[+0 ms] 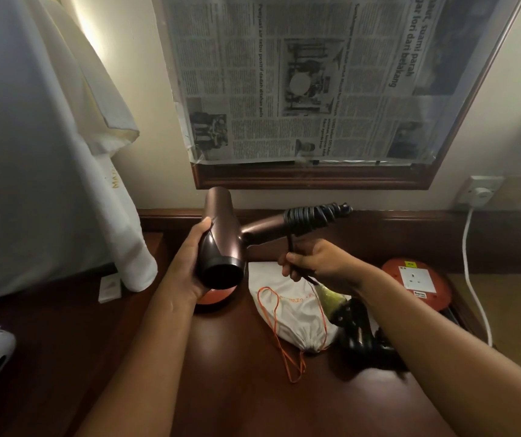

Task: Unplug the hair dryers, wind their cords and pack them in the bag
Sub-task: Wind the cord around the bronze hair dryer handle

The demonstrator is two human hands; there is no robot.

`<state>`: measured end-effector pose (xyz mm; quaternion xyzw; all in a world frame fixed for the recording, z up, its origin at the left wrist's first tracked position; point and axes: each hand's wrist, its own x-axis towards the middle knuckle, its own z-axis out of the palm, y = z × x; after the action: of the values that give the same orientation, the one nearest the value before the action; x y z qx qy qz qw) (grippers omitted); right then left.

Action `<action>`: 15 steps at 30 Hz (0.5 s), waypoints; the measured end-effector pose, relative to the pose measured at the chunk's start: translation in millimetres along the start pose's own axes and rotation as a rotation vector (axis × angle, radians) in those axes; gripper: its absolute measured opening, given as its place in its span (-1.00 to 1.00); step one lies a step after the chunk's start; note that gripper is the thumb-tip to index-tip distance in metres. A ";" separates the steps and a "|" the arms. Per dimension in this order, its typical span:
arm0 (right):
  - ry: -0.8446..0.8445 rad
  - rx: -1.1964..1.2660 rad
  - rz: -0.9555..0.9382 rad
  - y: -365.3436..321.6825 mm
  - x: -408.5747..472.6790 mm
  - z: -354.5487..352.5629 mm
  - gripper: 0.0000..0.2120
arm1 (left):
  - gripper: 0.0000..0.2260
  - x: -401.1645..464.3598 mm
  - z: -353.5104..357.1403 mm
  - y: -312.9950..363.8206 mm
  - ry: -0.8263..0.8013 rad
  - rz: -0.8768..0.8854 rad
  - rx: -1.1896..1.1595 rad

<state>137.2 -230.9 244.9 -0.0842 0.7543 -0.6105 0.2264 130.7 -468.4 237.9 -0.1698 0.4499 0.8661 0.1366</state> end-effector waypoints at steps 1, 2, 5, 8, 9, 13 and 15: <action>-0.023 -0.075 -0.013 -2.1 -0.5 -2.1 -0.85 | -0.36 0.1 -1.0 2.6 -0.020 -0.011 0.024; -0.048 -0.136 -0.026 -2.4 0.0 -3.7 -0.85 | -0.34 0.3 -1.8 4.9 -0.037 -0.027 0.045; -0.079 -0.199 -0.019 -5.2 -2.5 -7.4 -0.86 | -0.23 0.8 -3.7 11.7 -0.056 -0.065 0.064; -0.087 -0.124 -0.025 -4.9 -4.2 -14.4 -0.90 | -0.28 -1.4 -2.2 17.1 -0.060 -0.073 0.097; -0.102 -0.127 -0.016 -4.5 -6.1 -16.9 -0.90 | -0.31 -2.3 -1.7 17.4 -0.054 -0.073 0.112; -0.194 -0.149 0.042 -8.6 -18.1 -26.0 -0.82 | -0.31 -2.0 -1.2 17.0 -0.076 -0.074 0.179; -0.099 -0.122 0.045 -19.9 -22.2 -25.1 -0.78 | -0.35 -1.2 -1.0 16.0 -0.083 -0.075 0.159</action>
<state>142.7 -204.6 273.2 -0.1108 0.7798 -0.5531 0.2716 125.7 -478.2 249.5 -0.1391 0.5046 0.8281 0.2005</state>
